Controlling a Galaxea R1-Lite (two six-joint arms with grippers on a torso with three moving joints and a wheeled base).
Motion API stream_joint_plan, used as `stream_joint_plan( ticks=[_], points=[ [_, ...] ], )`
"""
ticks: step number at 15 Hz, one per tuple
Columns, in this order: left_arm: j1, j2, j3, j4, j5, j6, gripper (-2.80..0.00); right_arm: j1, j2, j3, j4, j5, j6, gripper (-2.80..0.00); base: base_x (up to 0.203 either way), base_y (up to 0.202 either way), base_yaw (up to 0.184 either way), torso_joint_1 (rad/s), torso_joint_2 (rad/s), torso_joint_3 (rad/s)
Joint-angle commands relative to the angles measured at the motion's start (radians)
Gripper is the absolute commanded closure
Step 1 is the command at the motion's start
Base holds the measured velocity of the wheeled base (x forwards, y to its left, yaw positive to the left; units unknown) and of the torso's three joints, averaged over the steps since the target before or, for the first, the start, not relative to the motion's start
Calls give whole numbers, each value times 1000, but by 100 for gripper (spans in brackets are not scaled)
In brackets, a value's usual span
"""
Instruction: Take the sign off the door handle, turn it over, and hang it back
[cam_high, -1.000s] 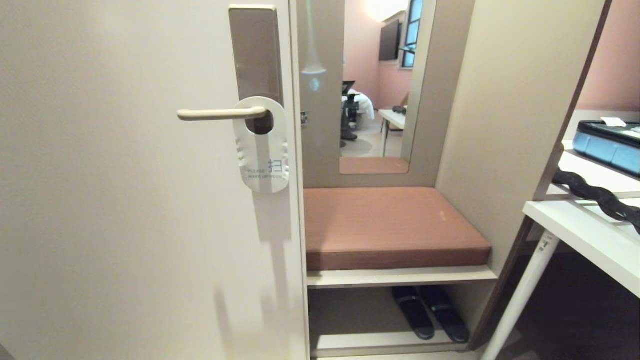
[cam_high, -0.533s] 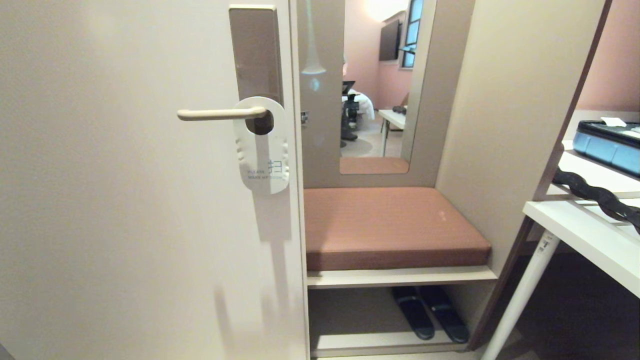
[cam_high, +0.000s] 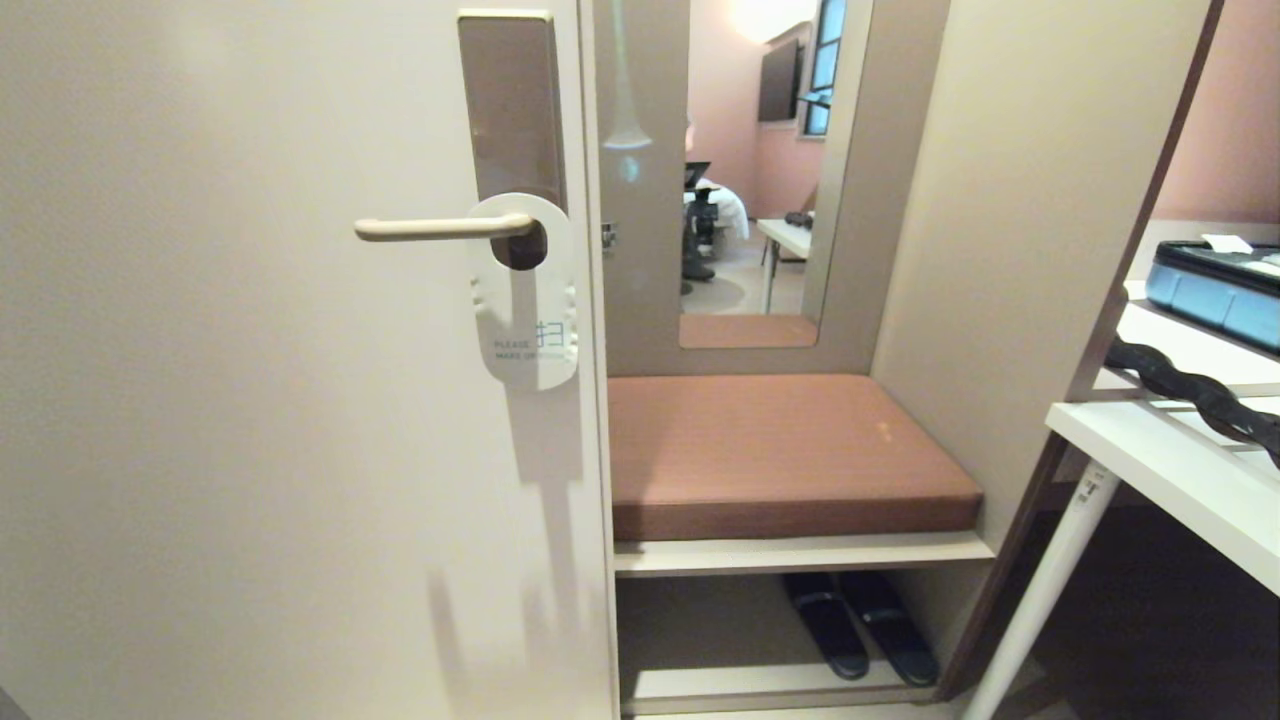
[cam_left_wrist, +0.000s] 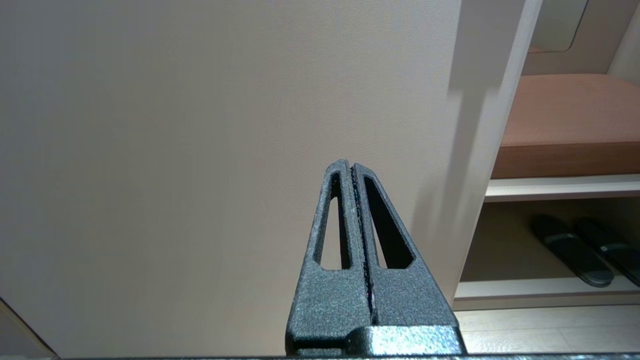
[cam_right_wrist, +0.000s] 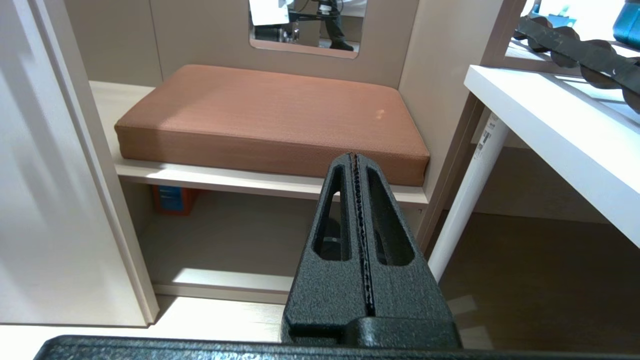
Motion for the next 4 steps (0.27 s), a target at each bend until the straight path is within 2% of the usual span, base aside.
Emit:
stream_joint_plan(
  ticks=[1,4],
  points=[
    [0,1,0,0,0,0,0,0,0,0,-1,0,6,0,0,0,0,0,0,0],
    [0,1,0,0,0,0,0,0,0,0,-1,-1,8,0,0,0,0,0,0,0]
  ],
)
